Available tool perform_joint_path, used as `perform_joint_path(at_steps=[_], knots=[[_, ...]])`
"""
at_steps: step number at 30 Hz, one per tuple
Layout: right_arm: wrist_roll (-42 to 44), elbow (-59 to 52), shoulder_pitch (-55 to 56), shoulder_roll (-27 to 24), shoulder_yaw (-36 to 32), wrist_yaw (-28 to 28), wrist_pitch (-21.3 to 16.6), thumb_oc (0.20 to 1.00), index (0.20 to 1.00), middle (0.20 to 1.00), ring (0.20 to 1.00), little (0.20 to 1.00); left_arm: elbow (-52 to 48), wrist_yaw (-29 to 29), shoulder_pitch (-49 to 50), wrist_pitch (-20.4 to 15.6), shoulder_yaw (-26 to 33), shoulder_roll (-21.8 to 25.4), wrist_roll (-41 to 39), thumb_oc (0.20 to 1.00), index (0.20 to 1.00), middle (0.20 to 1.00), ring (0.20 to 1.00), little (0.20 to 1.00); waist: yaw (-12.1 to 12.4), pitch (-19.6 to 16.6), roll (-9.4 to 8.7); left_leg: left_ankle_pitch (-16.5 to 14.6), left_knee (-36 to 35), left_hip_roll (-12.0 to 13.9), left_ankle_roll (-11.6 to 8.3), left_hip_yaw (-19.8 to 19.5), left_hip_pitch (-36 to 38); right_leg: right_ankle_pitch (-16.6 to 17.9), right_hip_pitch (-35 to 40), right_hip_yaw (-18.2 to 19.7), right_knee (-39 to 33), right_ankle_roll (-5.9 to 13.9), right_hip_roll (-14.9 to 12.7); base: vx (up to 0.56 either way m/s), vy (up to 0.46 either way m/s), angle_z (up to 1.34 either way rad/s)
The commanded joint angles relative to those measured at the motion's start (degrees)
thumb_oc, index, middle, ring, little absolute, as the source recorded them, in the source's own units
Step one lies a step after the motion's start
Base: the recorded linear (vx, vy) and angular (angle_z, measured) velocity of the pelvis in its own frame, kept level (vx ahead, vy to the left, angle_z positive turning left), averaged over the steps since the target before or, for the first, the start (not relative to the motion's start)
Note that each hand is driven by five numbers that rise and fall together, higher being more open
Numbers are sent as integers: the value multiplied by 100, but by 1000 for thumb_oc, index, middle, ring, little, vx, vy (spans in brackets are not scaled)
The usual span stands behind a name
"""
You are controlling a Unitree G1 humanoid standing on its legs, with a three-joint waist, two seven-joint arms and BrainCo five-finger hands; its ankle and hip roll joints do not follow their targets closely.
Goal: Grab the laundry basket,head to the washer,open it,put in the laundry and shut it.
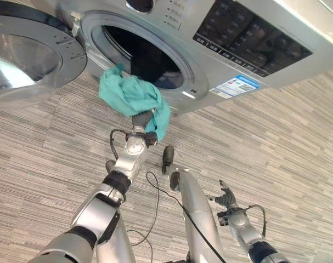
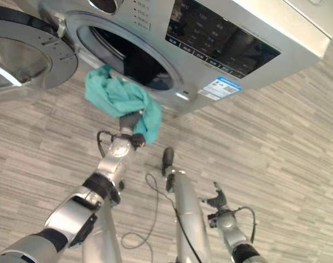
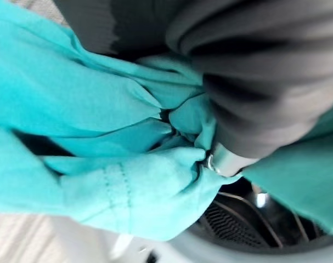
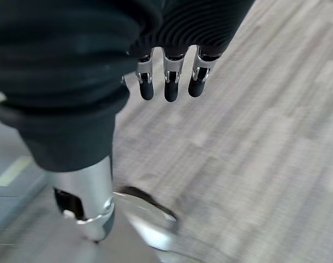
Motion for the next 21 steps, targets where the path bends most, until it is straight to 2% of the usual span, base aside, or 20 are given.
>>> perform_joint_path(at_steps=[1,7,9,10,12,13,14,18,20,21], knots=[[-95,-430,538,-267,-38,-97,-104,1000,1000,1000,1000,1000,35,107,-620,-366,-52,-57,2,200,200,200,200,200,-150,-233,64,-76,-233,-25,192,276,-303,-693,72,125,288,7,190,15,16,-30],[-197,-872,848,-494,-257,-70,-98,1000,1000,1000,1000,1000,335,223,-1624,-404,150,469,-248,200,200,200,200,200,-421,-215,64,-179,-15,83,232,328,-604,-595,-239,227,276,65,268,12,-4,-21],[-220,-1027,995,-608,-426,-27,-125,1000,1000,1000,1000,1000,754,169,-2232,-338,155,920,-375,200,200,200,200,200,-587,-239,84,-222,49,131,230,370,-723,-520,-373,287,208,88,352,8,1,-6],[-222,-1041,990,-610,-430,-23,-119,1000,1000,1000,1000,1000,786,151,-2263,-342,154,930,-391,200,200,200,200,200,-586,-239,83,-224,55,137,231,374,-735,-515,-386,292,207,89,357,18,3,-9],[-243,-1169,1078,-732,-583,-12,-131,1000,1000,1000,1000,1000,1024,142,-2931,-345,164,1168,-745,200,200,200,200,200,-731,-287,104,-253,112,206,239,436,-814,-443,-484,369,131,118,459,18,5,-26],[-240,-1177,1065,-733,-592,-10,-128,1000,1000,1000,1000,1000,1060,129,-2978,-347,156,1174,-764,200,200,200,200,200,-723,-277,102,-256,117,214,239,443,-823,-438,-496,376,128,119,466,29,18,-37],[-206,-1186,1071,-862,-715,-3,-141,1000,1000,1000,1000,1000,1307,135,-3582,-269,-31,1375,-802,200,200,200,200,200,-839,-329,122,-264,118,252,251,483,-840,-377,-528,431,49,147,529,36,20,-33],[-111,-1453,1069,-1146,-1021,14,-172,1000,1000,1000,1000,1000,1339,245,-4898,-476,-164,1449,-1473,200,200,200,200,200,-975,-328,187,-277,12,251,259,628,-820,-259,-550,545,-226,217,607,34,15,-18],[-108,-1479,1065,-1153,-1057,23,-157,1000,1000,1000,1000,1000,1372,232,-4957,-481,-174,1446,-1510,200,200,200,200,200,-956,-304,189,-268,-14,246,264,644,-808,-240,-547,557,-248,224,607,19,10,-10],[-97,-1610,1128,-1247,-1177,23,-139,1000,1000,1000,1000,1000,1081,238,-5369,-628,-265,1473,-1865,200,200,200,200,200,-986,-325,256,-268,-63,209,272,704,-805,-202,-534,607,-387,255,629,39,20,-11]])
